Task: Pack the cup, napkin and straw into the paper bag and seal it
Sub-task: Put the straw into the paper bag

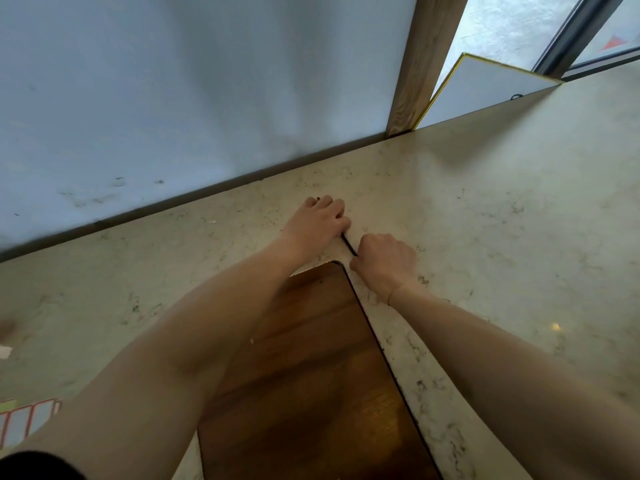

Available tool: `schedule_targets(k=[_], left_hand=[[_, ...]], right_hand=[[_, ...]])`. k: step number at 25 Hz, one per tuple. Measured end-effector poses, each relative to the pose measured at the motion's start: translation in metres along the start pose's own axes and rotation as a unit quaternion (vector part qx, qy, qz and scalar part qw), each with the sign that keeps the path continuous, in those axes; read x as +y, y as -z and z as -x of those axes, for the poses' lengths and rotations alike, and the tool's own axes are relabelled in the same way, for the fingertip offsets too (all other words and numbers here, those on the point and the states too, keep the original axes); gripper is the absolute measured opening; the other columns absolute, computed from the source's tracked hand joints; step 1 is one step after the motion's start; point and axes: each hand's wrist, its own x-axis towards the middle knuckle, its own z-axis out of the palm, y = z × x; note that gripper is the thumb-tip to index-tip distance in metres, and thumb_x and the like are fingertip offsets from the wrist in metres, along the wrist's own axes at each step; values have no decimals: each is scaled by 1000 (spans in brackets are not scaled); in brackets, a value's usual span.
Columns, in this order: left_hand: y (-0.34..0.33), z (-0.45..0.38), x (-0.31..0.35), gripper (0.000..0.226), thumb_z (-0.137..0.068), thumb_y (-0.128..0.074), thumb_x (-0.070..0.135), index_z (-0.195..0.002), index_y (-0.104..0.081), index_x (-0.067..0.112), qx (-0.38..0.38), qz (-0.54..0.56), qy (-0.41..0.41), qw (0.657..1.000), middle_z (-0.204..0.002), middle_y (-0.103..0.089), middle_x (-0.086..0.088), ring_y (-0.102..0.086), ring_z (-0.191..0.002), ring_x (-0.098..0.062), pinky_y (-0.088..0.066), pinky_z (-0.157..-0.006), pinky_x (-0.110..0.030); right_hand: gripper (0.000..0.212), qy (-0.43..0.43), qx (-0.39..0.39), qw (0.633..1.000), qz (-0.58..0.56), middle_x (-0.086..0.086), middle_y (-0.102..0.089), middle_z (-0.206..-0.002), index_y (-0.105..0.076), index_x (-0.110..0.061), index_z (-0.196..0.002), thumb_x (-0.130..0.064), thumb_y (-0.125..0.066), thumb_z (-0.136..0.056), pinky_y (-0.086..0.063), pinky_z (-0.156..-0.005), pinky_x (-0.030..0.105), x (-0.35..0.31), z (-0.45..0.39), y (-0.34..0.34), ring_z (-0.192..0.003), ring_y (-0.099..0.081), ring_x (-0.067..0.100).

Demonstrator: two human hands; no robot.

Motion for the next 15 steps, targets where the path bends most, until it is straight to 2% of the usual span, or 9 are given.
schedule_targets(k=[3, 7, 15], left_hand=[[1, 9, -1, 26, -85, -65, 10, -108, -59, 18, 5, -45, -25, 999, -114, -51, -8, -48, -104, -27, -46, -84, -41], [24, 24, -3, 31, -89, -56, 3, -115, -54, 19, 10, -45, -11, 999, -120, -50, -6, -46, -110, -27, -43, -90, -41], [107, 99, -3, 13, -95, -56, 18, -106, -58, 24, 58, -14, 32, 998, -111, -58, 0, -50, -106, -24, -40, -90, -40]], right_hand=[[17, 4, 1, 1000, -8, 3, -66, -90, -66, -18, -92, -27, -54, -85, -42, -61, 30, 6, 3, 1, -77, -59, 25], [18, 34, 21, 999, -13, 3, -67, -93, -66, -20, -95, -27, -52, -87, -45, -64, 31, 9, 9, 15, -84, -63, 27], [13, 140, 85, 984, -77, -9, -67, -92, -64, -29, -94, -34, -53, -88, -53, -70, 34, -17, 70, 68, -82, -62, 15]])
